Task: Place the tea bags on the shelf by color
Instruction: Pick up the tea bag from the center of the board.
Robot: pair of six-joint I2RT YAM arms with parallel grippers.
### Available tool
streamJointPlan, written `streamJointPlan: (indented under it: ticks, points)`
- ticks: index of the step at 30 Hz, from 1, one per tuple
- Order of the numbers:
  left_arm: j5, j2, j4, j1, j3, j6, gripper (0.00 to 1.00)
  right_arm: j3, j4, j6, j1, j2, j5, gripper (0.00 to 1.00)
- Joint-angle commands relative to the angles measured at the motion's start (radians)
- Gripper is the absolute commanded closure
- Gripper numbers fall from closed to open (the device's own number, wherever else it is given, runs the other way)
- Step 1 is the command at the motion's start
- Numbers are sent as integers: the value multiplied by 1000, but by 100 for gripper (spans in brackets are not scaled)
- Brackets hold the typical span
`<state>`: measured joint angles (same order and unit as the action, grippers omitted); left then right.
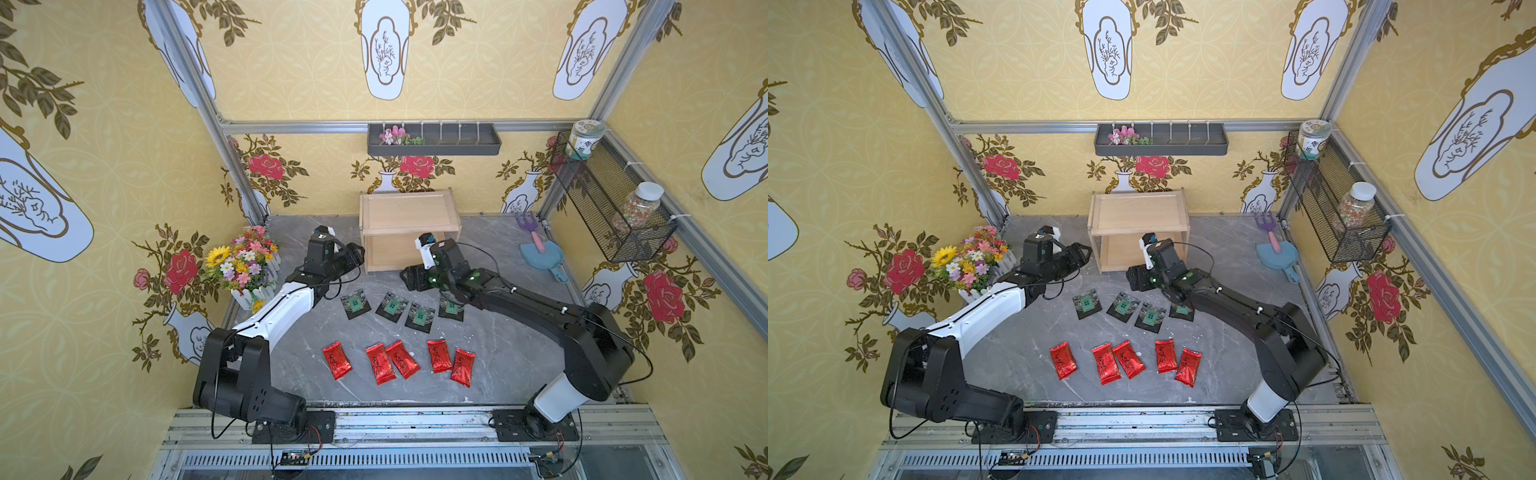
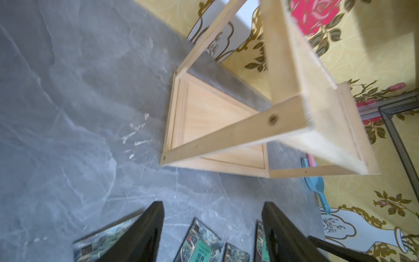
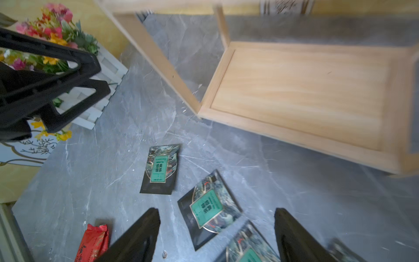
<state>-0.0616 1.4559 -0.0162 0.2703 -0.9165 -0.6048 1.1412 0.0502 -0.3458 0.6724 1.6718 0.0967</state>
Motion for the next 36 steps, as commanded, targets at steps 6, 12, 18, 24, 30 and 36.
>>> streamJointPlan:
  ticks: [6,12,18,24,30,36]
  points:
    - [-88,5,-98,-3,146,-75,38,118,-230,-80,84,300,287,39]
    - [-106,50,-123,-11,168,-80,44,169,-261,-120,89,400,324,43]
    - [-82,101,-129,-13,186,-89,47,212,-243,-145,60,461,362,53]
    - [-55,131,-117,-14,196,-89,51,239,-232,-166,46,503,397,58]
    - [-46,154,-127,-13,208,-89,52,250,-226,-176,42,521,411,58]
    - [-17,143,-128,-14,233,-84,52,266,-228,-198,41,542,436,58]
